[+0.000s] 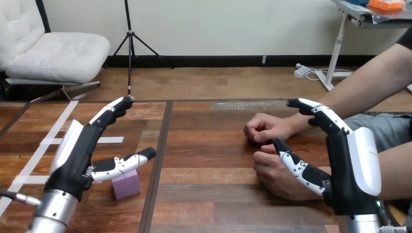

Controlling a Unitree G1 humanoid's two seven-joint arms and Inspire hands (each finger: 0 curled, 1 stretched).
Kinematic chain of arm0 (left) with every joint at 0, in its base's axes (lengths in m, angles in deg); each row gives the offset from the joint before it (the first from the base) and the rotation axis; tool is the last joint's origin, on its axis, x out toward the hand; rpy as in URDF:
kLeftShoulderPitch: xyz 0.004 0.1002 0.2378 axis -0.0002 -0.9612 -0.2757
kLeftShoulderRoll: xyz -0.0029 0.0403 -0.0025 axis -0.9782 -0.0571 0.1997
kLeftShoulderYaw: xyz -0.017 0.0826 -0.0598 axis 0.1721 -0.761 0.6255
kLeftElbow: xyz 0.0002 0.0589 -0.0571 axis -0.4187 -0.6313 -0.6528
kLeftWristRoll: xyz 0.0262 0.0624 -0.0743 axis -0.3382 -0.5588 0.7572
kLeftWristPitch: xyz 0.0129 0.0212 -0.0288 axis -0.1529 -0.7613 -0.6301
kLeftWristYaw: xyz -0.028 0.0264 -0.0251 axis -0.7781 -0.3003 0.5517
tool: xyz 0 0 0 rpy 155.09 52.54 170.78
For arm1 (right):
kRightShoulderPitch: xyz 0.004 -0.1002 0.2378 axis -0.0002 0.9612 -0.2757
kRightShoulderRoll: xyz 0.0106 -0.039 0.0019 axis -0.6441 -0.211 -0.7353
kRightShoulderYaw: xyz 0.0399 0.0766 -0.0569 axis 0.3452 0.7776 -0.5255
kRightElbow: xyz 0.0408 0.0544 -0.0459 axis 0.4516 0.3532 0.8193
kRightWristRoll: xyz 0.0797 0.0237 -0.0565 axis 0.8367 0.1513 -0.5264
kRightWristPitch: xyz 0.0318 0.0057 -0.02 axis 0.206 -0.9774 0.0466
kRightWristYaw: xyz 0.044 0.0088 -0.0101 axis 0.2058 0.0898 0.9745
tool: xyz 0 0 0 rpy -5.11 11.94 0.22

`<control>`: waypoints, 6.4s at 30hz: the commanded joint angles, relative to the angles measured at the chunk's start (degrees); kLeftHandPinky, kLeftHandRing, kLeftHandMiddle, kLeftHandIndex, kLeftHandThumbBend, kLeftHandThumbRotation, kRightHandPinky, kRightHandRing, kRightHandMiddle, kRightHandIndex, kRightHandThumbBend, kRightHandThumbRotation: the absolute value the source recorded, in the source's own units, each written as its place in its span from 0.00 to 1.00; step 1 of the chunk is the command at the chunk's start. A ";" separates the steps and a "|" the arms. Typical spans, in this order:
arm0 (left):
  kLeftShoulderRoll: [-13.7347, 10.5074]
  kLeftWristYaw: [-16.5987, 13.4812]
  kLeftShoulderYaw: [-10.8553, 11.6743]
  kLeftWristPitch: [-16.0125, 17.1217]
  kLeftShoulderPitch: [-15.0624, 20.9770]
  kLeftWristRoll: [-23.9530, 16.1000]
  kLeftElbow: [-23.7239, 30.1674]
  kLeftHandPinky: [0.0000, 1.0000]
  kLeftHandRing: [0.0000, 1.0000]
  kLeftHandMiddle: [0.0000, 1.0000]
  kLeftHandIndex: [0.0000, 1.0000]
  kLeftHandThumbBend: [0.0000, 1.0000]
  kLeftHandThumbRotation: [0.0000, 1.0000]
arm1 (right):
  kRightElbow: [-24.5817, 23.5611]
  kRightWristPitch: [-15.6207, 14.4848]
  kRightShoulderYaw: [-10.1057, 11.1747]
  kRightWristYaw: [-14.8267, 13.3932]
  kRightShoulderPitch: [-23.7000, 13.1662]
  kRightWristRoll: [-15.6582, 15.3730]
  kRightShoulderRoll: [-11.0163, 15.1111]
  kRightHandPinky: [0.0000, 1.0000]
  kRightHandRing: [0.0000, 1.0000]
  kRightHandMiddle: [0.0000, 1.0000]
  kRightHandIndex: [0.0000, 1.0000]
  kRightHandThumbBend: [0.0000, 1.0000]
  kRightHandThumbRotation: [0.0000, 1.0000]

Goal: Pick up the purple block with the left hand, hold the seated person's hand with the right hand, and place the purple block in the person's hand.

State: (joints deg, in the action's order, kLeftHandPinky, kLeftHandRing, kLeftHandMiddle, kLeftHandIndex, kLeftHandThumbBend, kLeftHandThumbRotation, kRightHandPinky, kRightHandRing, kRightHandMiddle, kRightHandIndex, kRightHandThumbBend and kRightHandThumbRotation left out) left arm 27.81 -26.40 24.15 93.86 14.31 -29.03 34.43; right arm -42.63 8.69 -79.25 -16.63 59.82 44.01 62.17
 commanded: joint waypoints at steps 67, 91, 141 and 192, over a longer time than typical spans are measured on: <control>-9.39 12.26 -8.45 -12.61 11.67 -5.32 -5.55 0.80 0.87 0.91 0.92 0.76 0.25 | -1.80 -0.38 2.29 0.78 -3.04 -0.60 0.45 0.67 0.75 0.76 0.73 0.46 0.15; -8.19 8.73 -8.54 -11.23 10.59 -6.04 -4.74 0.82 0.91 0.94 0.94 0.75 0.30 | -2.04 -0.67 2.62 1.18 -2.78 -1.05 0.58 0.67 0.75 0.77 0.73 0.46 0.15; -9.54 -1.15 -15.27 -28.06 9.48 -27.71 1.99 0.83 0.88 0.90 0.92 0.76 0.14 | -3.01 -1.63 2.66 2.42 -1.70 -1.65 1.14 0.67 0.76 0.76 0.72 0.45 0.19; -7.44 -6.25 -19.58 -29.54 13.32 -27.70 -6.87 0.57 0.64 0.69 0.71 0.77 0.00 | -3.65 -1.78 3.00 3.81 -1.21 -1.42 1.65 0.67 0.75 0.74 0.70 0.46 0.20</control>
State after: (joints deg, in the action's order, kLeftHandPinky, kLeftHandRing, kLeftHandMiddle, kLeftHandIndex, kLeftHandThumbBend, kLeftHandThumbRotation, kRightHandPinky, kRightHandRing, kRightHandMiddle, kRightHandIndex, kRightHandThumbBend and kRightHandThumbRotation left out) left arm 19.41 -31.47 5.72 63.52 24.88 -57.30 29.35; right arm -42.95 6.73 -77.28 -13.06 60.12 42.47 63.13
